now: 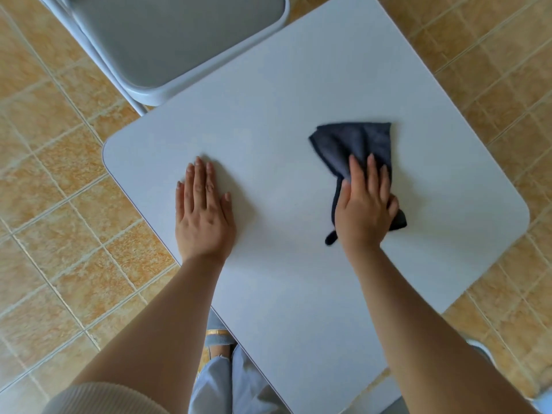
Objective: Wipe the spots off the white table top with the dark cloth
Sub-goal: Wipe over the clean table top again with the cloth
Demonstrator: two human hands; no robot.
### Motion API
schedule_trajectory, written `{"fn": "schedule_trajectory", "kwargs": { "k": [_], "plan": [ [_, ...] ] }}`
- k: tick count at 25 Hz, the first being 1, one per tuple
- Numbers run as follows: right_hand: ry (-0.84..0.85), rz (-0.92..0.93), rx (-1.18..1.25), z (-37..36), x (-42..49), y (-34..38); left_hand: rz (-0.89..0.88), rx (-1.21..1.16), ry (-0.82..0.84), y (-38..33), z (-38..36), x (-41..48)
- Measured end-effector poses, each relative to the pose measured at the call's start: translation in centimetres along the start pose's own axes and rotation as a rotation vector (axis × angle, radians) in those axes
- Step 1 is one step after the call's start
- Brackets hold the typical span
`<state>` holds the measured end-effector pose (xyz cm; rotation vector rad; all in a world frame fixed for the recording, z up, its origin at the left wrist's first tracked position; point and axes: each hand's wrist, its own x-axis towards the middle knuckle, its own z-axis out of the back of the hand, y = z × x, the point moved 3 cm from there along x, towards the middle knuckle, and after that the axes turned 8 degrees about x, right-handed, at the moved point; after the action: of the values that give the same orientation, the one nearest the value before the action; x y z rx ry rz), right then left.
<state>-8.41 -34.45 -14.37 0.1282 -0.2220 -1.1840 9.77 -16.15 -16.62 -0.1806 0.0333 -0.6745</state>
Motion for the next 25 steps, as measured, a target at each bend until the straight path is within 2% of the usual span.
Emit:
{"fn": "schedule_trajectory", "kwargs": {
  "k": [3,5,7,9,11,13,15,18,22,25],
  "plan": [
    [0.112,-0.163,0.087,-1.3,6.4,3.3,0.006,0.005,0.004,0.0,0.1,0.0],
    [0.154,-0.163,0.106,-2.3,8.7,6.6,0.002,0.006,-0.002,0.0,0.1,0.0],
    [0.149,-0.038,0.111,-3.4,8.6,9.7,-0.002,0.015,-0.003,0.0,0.1,0.0],
    [0.075,0.188,0.123,-3.6,6.7,11.3,0.0,0.017,-0.015,0.0,0.2,0.0],
    [0.04,0.411,0.133,-3.2,3.8,10.6,0.0,0.014,-0.018,-0.1,0.2,0.0],
    [0.046,0.516,0.153,-2.1,1.5,7.8,-0.002,0.012,-0.013,-0.1,0.3,0.1],
    [0.019,0.477,0.143,-0.9,0.4,4.5,-0.004,0.017,-0.017,-0.2,0.3,0.1],
    [0.006,0.272,0.064,-1.0,2.6,1.7,0.003,0.019,-0.018,-0.1,0.3,0.1],
    [0.094,-0.012,0.086,-1.4,9.4,3.0,0.003,0.025,-0.017,-0.1,0.4,0.2],
    [0.174,-0.122,0.096,-2.0,14.0,5.7,0.001,0.028,-0.027,-0.2,0.4,0.2]
  ]
}}
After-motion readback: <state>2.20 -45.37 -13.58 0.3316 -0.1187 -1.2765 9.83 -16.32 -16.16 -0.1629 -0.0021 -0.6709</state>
